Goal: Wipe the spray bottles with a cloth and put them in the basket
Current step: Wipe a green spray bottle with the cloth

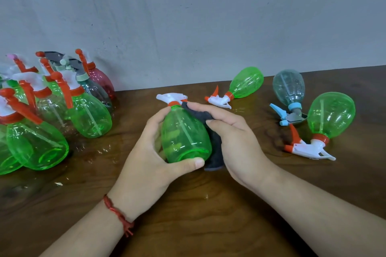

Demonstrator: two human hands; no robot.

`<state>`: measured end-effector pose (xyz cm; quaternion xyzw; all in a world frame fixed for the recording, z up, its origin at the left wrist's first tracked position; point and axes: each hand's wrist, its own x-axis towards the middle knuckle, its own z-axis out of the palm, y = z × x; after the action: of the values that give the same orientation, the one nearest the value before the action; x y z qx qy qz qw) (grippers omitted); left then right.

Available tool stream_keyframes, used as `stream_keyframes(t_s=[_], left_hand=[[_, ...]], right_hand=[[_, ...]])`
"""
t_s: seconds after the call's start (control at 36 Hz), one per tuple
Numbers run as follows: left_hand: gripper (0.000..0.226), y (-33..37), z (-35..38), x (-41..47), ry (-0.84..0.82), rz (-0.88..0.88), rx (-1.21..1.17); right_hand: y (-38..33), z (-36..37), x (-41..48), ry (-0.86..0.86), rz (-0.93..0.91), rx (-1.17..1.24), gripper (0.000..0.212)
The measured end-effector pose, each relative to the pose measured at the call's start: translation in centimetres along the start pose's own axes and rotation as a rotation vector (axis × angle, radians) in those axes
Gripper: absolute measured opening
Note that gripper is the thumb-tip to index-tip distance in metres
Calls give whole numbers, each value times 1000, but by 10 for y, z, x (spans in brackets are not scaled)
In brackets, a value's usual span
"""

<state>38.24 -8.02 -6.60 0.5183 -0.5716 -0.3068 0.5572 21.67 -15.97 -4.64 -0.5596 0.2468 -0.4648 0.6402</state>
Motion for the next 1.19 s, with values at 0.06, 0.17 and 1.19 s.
stream_keyframes(t_s=[0.06, 0.17, 1.19], left_hand=[[109, 2, -4, 0, -14, 4, 10], [114, 1, -6, -2, -89, 48, 203], [49, 20, -40, 12, -129, -344, -561]], right_hand=[[0, -1, 1, 9, -16, -36, 53], [1, -2, 2, 13, -24, -88, 56], [-5, -7, -11, -356, -686, -785, 55]])
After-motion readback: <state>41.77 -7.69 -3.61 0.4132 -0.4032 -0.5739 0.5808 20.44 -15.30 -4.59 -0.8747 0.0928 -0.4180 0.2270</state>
